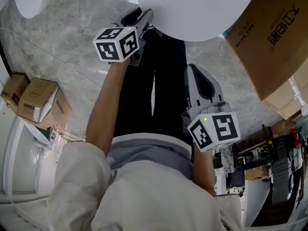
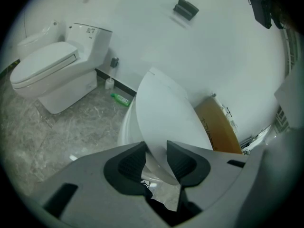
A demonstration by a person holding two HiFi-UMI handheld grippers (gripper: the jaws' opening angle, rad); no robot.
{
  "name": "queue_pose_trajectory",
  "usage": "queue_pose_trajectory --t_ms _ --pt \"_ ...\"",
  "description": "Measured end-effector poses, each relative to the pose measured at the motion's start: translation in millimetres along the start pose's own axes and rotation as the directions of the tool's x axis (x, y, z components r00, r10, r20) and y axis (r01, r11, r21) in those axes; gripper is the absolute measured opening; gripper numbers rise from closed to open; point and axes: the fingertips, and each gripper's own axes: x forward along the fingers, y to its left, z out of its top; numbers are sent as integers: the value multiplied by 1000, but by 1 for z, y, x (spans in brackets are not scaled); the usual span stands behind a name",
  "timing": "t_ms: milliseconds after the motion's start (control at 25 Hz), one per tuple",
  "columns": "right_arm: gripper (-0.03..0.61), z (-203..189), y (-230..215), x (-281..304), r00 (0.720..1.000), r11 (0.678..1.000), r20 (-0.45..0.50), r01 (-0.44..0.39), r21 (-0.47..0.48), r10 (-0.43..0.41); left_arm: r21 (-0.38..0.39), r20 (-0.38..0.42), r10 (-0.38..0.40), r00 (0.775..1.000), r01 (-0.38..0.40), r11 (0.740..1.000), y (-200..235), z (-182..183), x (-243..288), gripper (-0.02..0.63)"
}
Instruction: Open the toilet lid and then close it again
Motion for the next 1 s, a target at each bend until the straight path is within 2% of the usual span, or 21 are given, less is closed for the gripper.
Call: queue_pose_trajectory --t_ms 640,1000 --pt "11 26 27 -43 997 1000 72 17 -23 -16 18 43 -21 999 20 1000 -32 37 -44 133" --pt "11 52 36 -66 993 997 113 43 -72 -35 29 47 -36 998 35 999 -52 57 -59 133"
